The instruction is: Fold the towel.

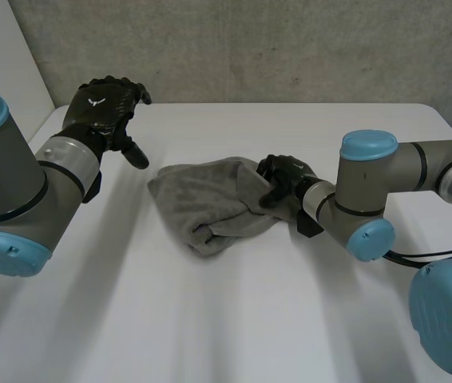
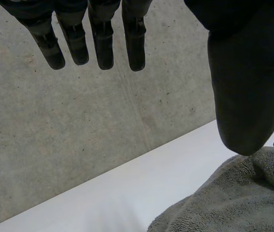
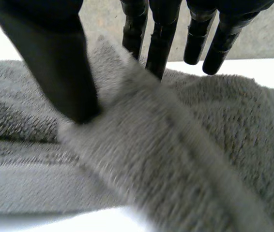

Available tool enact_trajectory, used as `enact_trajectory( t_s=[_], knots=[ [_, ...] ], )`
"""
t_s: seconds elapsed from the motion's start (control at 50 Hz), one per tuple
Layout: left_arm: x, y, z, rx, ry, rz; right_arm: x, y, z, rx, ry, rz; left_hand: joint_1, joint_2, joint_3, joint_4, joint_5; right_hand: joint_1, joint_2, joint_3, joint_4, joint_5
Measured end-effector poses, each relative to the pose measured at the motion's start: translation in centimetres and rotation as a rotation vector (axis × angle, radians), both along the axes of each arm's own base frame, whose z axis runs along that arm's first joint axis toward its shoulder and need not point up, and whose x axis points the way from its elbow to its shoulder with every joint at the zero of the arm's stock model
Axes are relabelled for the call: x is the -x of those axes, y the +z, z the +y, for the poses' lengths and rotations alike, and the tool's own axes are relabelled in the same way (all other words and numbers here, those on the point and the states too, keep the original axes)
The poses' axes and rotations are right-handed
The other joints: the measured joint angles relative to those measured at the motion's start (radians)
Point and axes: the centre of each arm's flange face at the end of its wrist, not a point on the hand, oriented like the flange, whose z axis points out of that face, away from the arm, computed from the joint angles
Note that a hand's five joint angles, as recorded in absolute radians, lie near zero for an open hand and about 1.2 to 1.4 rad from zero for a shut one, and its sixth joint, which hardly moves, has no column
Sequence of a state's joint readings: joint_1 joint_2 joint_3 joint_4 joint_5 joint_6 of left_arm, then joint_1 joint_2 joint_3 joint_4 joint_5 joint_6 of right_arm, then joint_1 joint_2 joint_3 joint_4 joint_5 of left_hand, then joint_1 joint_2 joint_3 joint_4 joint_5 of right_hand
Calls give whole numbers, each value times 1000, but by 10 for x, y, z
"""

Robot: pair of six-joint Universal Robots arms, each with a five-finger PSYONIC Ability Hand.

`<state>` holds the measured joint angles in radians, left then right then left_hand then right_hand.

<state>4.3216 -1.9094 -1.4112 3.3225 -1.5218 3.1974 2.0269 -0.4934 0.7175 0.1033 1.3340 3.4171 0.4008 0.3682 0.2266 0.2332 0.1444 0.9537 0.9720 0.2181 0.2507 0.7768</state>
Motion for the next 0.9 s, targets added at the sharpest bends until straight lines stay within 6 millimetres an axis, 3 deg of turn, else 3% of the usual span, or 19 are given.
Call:
enact_trajectory(
  t_s=[0.08, 0.12, 0.2, 0.22, 0.28, 0.32, 0.38, 0.52, 0.64, 0.8, 0.9],
  knots=[
    [0, 0, 1, -1, 0, 0, 1, -1, 9, -33, 38, 9, 0, 0, 0, 0, 0, 320, 328, 0, 0, 352],
    [0, -1, 1, -3, 0, -1, 3, 4, 15, -37, 58, 12, 0, 0, 0, 0, 0, 367, 340, 0, 0, 390],
    [-1, -1, 2, -5, -1, -2, 9, 35, 32, 3, 111, 16, 0, 0, 0, 0, 0, 371, 340, 0, 0, 391],
    [-1, -1, 3, -6, -2, -2, 12, 52, 43, 37, 142, 22, 0, -1, 0, 0, 0, 373, 340, 0, 0, 392],
    [-1, -2, 5, -9, -5, -4, 20, 77, 66, 107, 210, 50, -10, -2, 0, 0, -1, 373, 340, 0, 0, 392],
    [0, -3, 6, -12, -10, -7, 26, 84, 82, 140, 259, 85, -11, -5, 0, 0, -4, 373, 341, 0, 0, 392],
    [2, -9, 10, -23, -35, -26, 44, 81, 115, 185, 362, 213, -16, -13, 0, 0, -11, 373, 341, 0, 0, 392],
    [8, -25, 19, -27, -113, -95, 90, 50, 150, 217, 509, 545, -30, -24, 0, 0, -24, 373, 341, 0, 0, 393],
    [20, -47, 24, -24, -198, -163, 107, 41, 149, 217, 519, 639, -30, -26, 0, 0, -24, 374, 342, 0, 0, 393],
    [36, -86, 30, -62, -278, -246, 110, 46, 122, 240, 358, 526, -30, -26, 0, 0, -24, 377, 342, 0, 0, 393],
    [39, -103, 28, -78, -289, -272, 111, 46, 115, 239, 312, 478, -30, -26, 0, 0, -9, 378, 342, 0, 0, 393]
  ],
)
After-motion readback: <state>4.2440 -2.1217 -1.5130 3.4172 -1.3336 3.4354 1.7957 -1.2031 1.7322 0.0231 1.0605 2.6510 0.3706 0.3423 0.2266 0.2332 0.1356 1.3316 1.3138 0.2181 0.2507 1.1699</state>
